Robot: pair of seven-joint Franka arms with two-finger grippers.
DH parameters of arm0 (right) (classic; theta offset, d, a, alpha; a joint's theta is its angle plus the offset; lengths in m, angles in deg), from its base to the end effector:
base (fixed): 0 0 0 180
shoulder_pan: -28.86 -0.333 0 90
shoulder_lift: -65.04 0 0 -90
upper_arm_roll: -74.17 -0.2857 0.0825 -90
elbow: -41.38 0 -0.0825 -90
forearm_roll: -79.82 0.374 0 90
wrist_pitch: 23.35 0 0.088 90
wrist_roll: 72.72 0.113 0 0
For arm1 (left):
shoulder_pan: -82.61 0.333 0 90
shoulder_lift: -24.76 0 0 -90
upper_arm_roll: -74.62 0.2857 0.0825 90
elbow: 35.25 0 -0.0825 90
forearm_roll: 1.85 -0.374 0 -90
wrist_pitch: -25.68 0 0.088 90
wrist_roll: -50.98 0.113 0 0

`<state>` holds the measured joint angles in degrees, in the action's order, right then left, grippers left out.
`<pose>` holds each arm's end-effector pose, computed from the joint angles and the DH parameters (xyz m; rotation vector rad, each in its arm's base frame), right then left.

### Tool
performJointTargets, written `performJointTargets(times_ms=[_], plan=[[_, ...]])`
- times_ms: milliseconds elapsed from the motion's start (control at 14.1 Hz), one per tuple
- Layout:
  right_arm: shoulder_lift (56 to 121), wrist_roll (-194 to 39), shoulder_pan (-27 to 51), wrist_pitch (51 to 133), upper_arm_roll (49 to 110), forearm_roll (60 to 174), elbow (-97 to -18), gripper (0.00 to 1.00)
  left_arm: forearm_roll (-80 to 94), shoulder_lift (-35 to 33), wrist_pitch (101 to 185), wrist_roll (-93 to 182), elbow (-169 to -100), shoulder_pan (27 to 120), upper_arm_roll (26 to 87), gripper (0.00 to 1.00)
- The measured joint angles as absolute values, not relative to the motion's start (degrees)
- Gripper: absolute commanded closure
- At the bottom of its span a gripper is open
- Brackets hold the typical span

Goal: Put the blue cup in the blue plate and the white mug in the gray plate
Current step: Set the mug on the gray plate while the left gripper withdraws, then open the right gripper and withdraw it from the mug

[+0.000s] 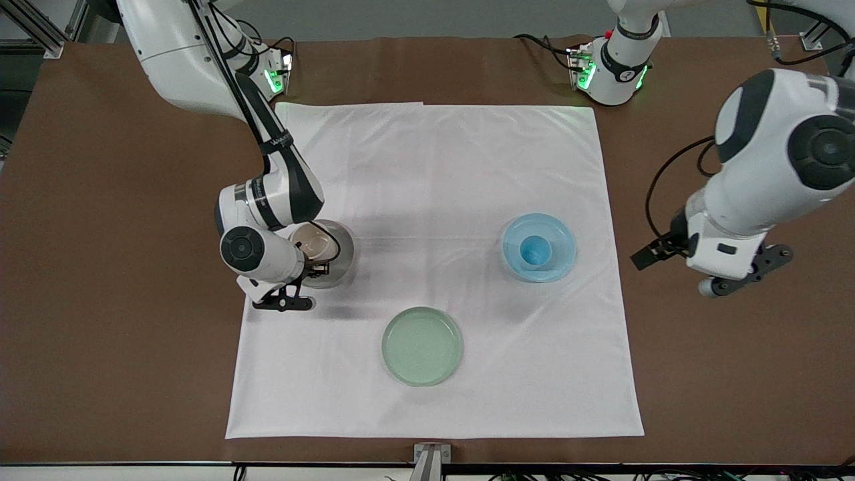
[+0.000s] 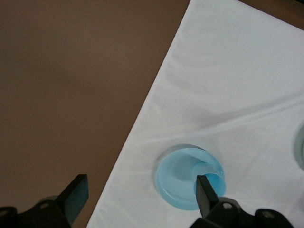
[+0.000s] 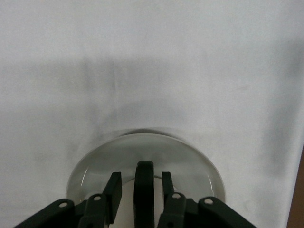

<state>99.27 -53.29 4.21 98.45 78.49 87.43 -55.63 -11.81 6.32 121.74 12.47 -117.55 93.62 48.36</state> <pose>0.5904 0.2291 0.2134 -3.1239 0.0843 0.2722 0.6165 -0.1136 0.4866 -3.0294 -0.6147 0.0453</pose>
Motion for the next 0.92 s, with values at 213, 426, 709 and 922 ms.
performJointTargets(times_ms=[213, 426, 709, 922], plan=[[94.8, -51.2, 4.2, 87.8, 79.0, 87.4, -53.5, 0.0, -11.8, 8.6, 118.5, 23.1, -115.6, 97.5, 48.3, 0.0], [83.9, -50.9, 6.6, 72.6, 80.1, 87.3, -52.6, 0.0, -11.8, 13.5, 114.8, 31.4, -115.2, 99.7, 48.3, 0.0], [71.8, -57.0, 15.5, 61.6, 80.3, 86.2, -54.8, 0.0, -10.0, 18.8, 111.0, 38.9, -115.5, 98.8, 50.6, 0.0], [67.8, -64.9, 22.1, 61.7, 80.5, 84.6, -59.3, 0.0, -2.8, 23.8, 110.1, 41.2, -120.6, 89.3, 63.5, 0.0]])
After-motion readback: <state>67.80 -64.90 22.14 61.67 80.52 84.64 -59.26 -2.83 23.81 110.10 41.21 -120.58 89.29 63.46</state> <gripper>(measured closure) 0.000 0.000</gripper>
